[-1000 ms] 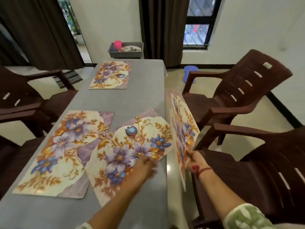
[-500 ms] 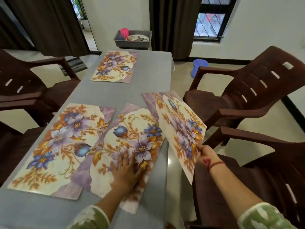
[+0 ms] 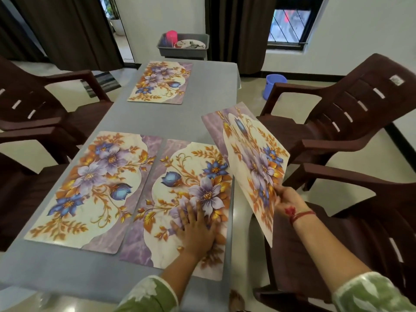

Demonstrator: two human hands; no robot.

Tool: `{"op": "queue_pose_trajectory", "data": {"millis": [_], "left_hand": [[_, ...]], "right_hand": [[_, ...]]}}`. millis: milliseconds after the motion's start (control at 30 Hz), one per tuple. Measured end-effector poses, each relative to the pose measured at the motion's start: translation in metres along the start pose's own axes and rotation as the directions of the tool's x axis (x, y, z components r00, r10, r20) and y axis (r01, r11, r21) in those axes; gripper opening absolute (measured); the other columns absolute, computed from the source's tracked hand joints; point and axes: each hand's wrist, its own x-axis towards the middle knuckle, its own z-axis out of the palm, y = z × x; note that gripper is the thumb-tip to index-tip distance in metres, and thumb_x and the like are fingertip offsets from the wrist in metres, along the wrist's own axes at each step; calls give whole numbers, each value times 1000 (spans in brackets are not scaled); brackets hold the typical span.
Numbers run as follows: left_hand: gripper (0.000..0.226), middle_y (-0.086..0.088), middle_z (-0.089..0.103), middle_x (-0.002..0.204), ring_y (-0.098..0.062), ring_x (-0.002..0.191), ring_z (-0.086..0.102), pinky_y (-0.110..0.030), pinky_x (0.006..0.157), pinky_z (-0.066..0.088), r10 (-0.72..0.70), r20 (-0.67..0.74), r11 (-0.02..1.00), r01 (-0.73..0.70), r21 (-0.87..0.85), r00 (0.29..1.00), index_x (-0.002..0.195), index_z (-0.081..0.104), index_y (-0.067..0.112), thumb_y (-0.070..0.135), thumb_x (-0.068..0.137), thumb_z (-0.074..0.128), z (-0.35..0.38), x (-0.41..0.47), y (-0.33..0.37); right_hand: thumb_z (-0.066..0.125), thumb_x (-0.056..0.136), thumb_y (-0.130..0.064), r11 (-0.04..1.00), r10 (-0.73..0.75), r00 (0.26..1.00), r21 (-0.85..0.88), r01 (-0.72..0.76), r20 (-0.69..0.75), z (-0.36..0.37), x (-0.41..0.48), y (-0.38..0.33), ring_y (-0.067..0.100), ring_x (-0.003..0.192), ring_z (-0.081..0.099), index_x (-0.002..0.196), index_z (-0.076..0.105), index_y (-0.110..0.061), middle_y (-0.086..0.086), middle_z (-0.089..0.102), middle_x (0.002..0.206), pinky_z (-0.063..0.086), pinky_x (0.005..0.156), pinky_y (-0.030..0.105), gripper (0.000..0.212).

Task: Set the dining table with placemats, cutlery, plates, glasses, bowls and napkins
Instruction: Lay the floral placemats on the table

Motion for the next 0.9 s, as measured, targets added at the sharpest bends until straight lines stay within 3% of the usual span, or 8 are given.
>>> {"op": "queue_pose_trajectory", "data": {"millis": [267,433,533,633,700,800,867,900], "left_hand": [[88,-19,48,142,-45,129,45,-76,92,27,4,47,1000,-5,6,999,141,44,15,75,87,7,1,-2,-3],[93,-10,-9,161,-31,147,-13,-60,112,-8,-53,31,997,55,-63,998,153,-5,15,73,88,25,-17,-17,2],[81,-12,-3,161,-31,147,-10,-60,112,-4,-119,11,975,119,-187,993,153,1,13,59,95,33,-26,-23,11],[52,-28,32,146,-49,136,27,-64,104,24,-125,-116,941,81,-328,985,142,38,6,33,97,44,-50,-25,20],[42,-32,51,124,-50,116,50,-46,89,43,-148,-91,812,68,-580,985,124,50,-8,16,89,48,-81,-51,40],[22,-21,52,86,-36,84,54,-30,65,39,-138,260,580,291,-761,956,83,47,-11,4,99,44,-87,-106,65],[28,-11,48,79,-25,76,53,-25,53,49,6,359,181,352,-918,933,81,49,9,26,102,41,-79,-154,106],[35,-13,57,88,-24,81,59,-24,60,55,80,290,9,290,-957,954,94,56,13,46,94,45,-70,-176,125]], "right_hand": [[35,103,-17,999,15,1000,31,-14,-20,-19,-16,13,28,53,69,97,53,-6,13,61,93,51,37,32,22],[35,102,-15,999,-36,999,-6,36,-40,-22,-23,12,28,53,69,97,55,-6,16,70,77,53,40,37,22],[35,102,-15,994,-106,994,-27,106,-24,-34,-33,13,26,55,70,101,57,-7,14,71,68,56,55,43,23],[33,102,-11,976,-219,975,8,219,34,-58,-59,8,20,56,70,98,59,-8,9,72,66,56,45,32,26],[34,101,-10,940,-341,938,-9,342,57,-89,-75,4,19,62,70,98,59,-6,8,73,72,58,52,31,26],[38,99,-10,857,-514,857,-27,515,12,-148,-104,-4,24,74,65,118,54,1,12,67,89,56,72,39,27],[38,99,-9,814,-580,813,-28,580,-50,-193,-134,-9,17,68,65,106,57,-6,8,66,84,57,66,34,20],[37,99,-9,794,-607,790,-33,607,-86,-217,-149,-12,13,61,64,97,57,-10,5,65,76,56,59,29,20]]}}
